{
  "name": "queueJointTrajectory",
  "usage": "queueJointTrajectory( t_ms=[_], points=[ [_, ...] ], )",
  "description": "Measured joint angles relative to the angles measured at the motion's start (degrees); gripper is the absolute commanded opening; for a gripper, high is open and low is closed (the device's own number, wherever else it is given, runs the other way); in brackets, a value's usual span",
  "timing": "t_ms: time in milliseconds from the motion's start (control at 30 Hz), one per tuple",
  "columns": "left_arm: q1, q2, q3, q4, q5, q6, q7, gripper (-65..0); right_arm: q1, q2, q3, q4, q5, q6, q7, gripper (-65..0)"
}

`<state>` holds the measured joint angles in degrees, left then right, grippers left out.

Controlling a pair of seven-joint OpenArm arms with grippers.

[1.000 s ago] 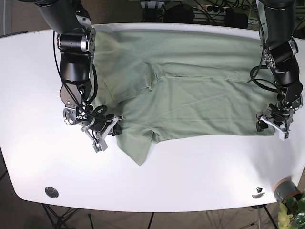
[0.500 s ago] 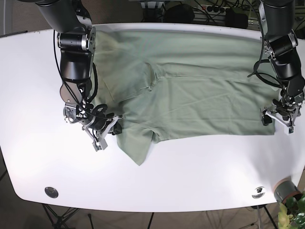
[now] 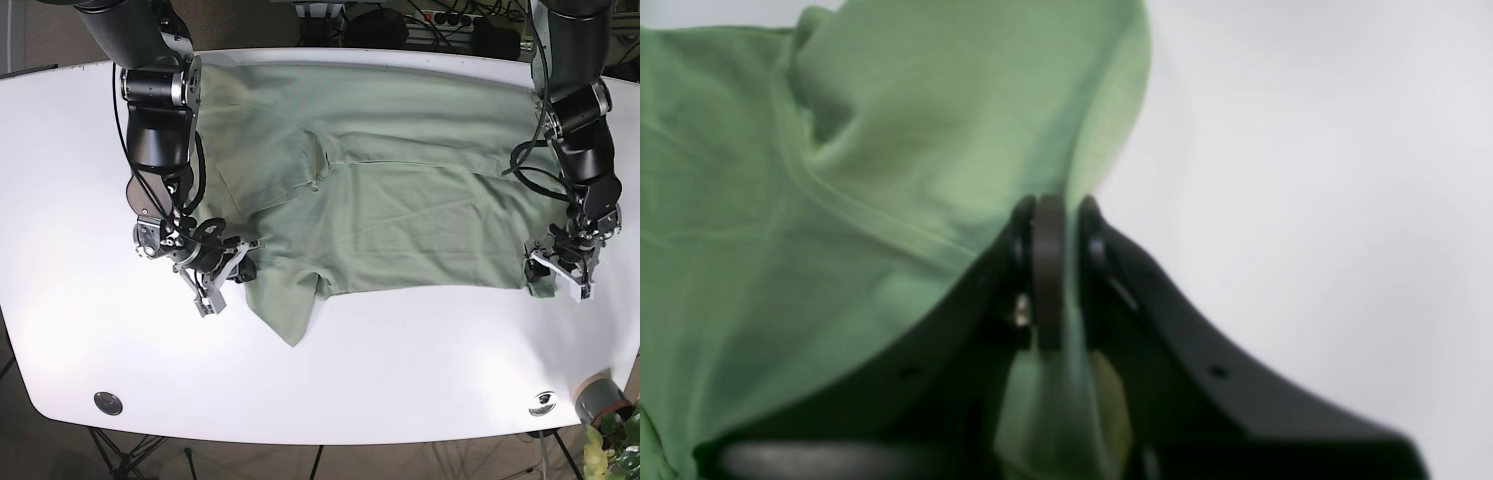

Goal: Fold the T-shirt properly
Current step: 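Lift the grasped fabric and fold it over onto the held edge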

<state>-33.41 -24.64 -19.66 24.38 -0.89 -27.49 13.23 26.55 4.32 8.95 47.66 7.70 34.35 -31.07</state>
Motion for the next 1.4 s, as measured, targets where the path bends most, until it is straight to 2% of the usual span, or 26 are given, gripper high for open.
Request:
queueJointTrajectory(
  t_ms=[200,467,567,633,700,833,967,1133,1400],
  points=[
    [-0.4,0.2,-0.1,-2.7,0.0,-0.3,-3.8,-51.8,0.0,0.0,0.0,0.0,0.0,0.0,0.0,-62.6],
    [-0.2,-1.0,-0.2,-2.7,0.0,-0.9,-2.8,-65.0,0.0,0.0,0.0,0.0,0.0,0.0,0.0,-62.6],
    [0.0,-1.0,-0.2,-2.7,-1.9,-4.1,-2.4,-65.0,0.0,0.0,0.0,0.0,0.0,0.0,0.0,-62.8],
    [0.1,-1.2,-0.2,-2.7,-3.5,-7.8,-2.1,-65.0,0.0,0.0,0.0,0.0,0.0,0.0,0.0,-62.8],
    [0.3,-1.4,-0.2,-2.7,-4.6,-9.0,-2.1,-65.0,-0.3,0.0,0.0,1.0,-0.1,-0.02,-0.7,-62.8],
    [1.7,-2.5,-0.2,-2.1,-7.1,-9.7,-2.2,-65.0,-2.6,0.0,0.0,7.7,-0.3,-0.07,-2.3,-62.8],
    [6.1,-2.3,-0.2,4.0,-10.0,-9.7,-1.9,-65.0,-4.9,0.0,0.0,15.4,-0.2,-0.04,-2.6,-62.8],
    [11.2,-2.0,-0.2,14.4,-14.5,-9.8,2.8,-65.0,-7.4,0.0,0.0,22.8,-0.3,-0.13,-6.8,-62.8],
    [17.1,-1.8,-0.9,30.3,-15.6,-10.1,7.7,-65.0,-13.4,-0.2,0.0,39.6,-0.2,0.15,-13.6,-62.8]
  ],
)
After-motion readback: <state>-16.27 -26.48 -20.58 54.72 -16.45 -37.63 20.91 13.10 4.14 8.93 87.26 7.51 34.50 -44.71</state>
